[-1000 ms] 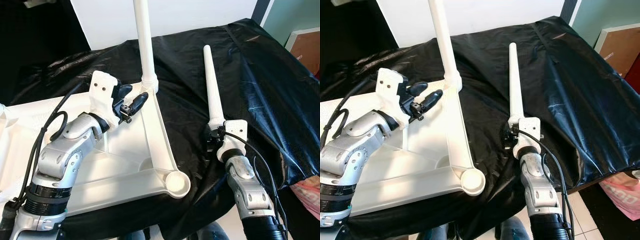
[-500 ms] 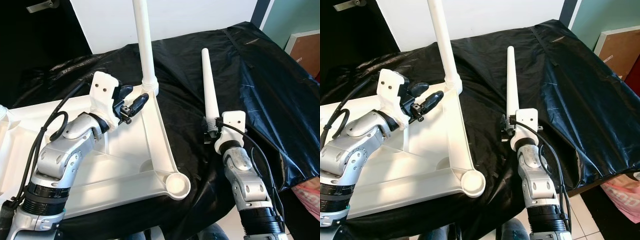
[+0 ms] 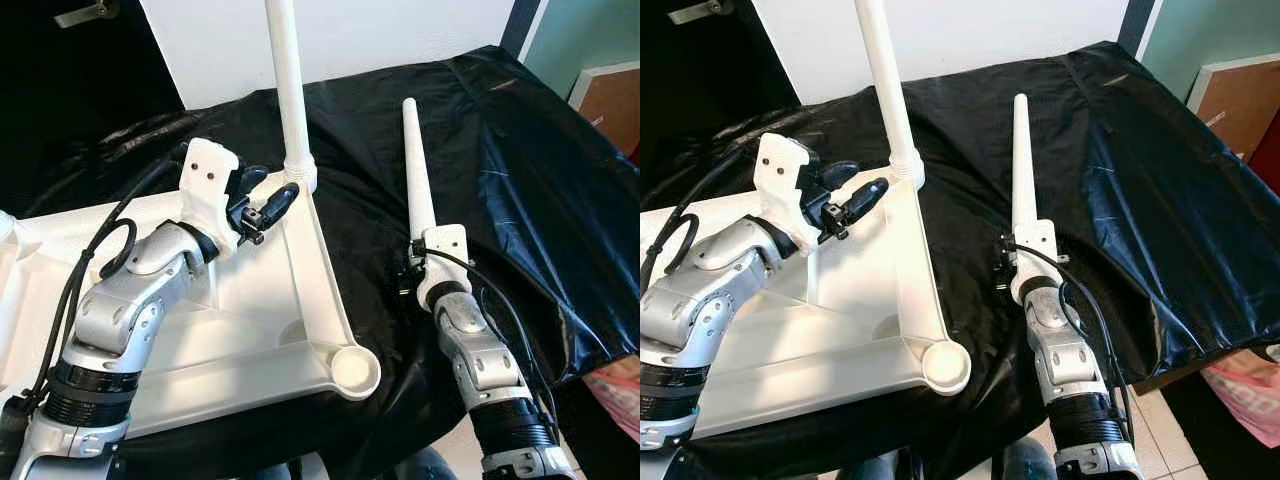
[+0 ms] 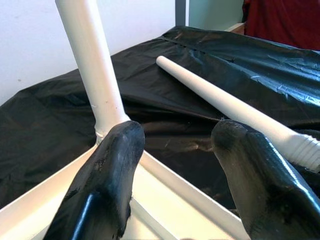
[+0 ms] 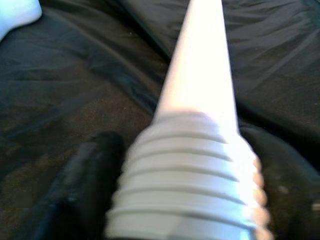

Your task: Building children table

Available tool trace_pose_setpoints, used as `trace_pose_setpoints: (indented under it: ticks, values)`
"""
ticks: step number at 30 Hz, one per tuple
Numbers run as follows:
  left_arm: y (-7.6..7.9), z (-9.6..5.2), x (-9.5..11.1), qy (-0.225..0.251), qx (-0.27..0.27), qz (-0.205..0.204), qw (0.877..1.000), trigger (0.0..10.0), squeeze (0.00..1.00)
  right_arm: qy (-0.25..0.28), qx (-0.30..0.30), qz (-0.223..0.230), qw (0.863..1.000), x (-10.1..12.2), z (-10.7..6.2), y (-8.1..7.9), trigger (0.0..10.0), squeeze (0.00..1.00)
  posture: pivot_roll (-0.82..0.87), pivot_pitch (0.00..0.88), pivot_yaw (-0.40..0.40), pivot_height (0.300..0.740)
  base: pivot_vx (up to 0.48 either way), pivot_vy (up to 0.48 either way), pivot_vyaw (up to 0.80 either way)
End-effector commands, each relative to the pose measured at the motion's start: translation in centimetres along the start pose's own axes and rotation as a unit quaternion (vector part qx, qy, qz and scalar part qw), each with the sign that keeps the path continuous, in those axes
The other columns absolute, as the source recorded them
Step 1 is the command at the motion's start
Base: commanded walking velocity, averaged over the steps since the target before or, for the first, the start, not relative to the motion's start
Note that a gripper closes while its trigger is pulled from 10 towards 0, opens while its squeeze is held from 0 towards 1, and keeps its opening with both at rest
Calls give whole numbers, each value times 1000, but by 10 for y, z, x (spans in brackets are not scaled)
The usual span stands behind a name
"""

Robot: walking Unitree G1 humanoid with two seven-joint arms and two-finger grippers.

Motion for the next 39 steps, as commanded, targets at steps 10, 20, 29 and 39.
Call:
trace_pose_setpoints:
  ticks: [10,20,29,39]
  values:
    - [13,1,2,17,-79,9,997,10000,0,-31,-3,6,1000,-11,3,-2,0,0,-29,85,49,740,0,0,0]
    - [7,9,6,34,-76,-31,996,10000,0,158,26,1,987,54,-7,-10,10000,0,-47,52,57,740,0,0,0]
    - [-4,26,12,48,-78,-66,994,10000,0,207,46,9,977,71,-16,-14,10000,0,-59,49,59,740,0,0,0]
    - [-1,27,11,48,-87,-65,993,10000,0,126,23,15,992,34,-17,-4,10000,0,-72,60,64,740,0,0,0]
Point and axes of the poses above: a point about 5 cm out from each wrist's last joint towards the gripper, its own z axis pointing out of the wrist towards the gripper, its own x axis along the axis of the wrist's last joint, y = z × x, the point moved 4 cm from there along z, pointing out of the wrist towards the gripper, and after that the axes turned 12 degrees about z, right-handed, at the moved point
